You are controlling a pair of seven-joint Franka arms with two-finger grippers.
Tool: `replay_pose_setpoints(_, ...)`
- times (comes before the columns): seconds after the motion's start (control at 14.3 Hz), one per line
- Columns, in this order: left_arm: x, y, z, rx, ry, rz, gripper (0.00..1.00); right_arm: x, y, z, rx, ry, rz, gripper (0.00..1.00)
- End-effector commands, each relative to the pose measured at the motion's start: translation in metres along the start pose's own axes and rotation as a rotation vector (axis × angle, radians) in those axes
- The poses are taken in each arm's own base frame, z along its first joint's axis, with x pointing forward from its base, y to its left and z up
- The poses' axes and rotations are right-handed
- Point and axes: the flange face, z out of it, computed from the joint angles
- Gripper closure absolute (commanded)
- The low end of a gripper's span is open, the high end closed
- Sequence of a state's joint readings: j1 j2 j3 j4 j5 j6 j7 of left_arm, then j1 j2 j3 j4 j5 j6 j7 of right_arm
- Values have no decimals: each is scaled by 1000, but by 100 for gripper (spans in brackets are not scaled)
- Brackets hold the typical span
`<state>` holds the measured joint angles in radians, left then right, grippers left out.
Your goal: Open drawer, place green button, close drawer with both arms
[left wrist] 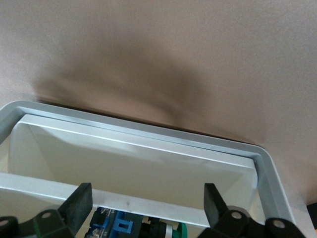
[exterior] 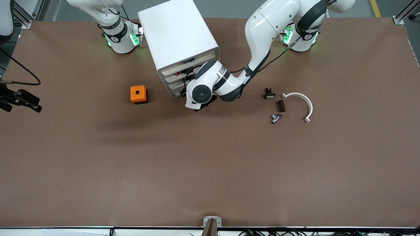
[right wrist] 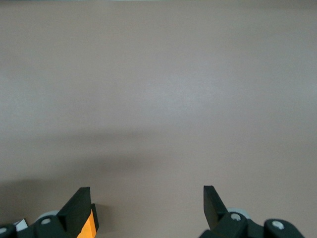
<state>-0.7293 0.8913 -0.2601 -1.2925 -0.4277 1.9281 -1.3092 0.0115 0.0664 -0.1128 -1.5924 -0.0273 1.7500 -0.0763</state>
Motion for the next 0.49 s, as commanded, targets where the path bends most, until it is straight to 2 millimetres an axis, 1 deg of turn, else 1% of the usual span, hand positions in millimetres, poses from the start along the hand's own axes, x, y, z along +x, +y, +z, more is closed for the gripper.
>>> replay_pose_setpoints(0.0,4,-3,-1,3,-4,-3,0,-1,8,-13,-8,18,1,0)
replay_pose_setpoints(0.14,7,-3,-15,-7,39,6,0,-1,13,-15,-8,22,10,0)
replay_pose_setpoints(0.21,14,-4,-35,-29,70,7,0,0,12,-14,-7,21,9,0)
replay_pose_setpoints(0.28,20,-5,-41,-27,105,14,0,0,12,-14,-7,21,10,0)
replay_pose_setpoints(0.35,21,-5,-53,-34,153,28,0,0,13,-14,-8,21,12,0)
replay_pose_setpoints(0.42,28,-9,-83,-57,207,35,0,0,13,-17,-8,27,12,0)
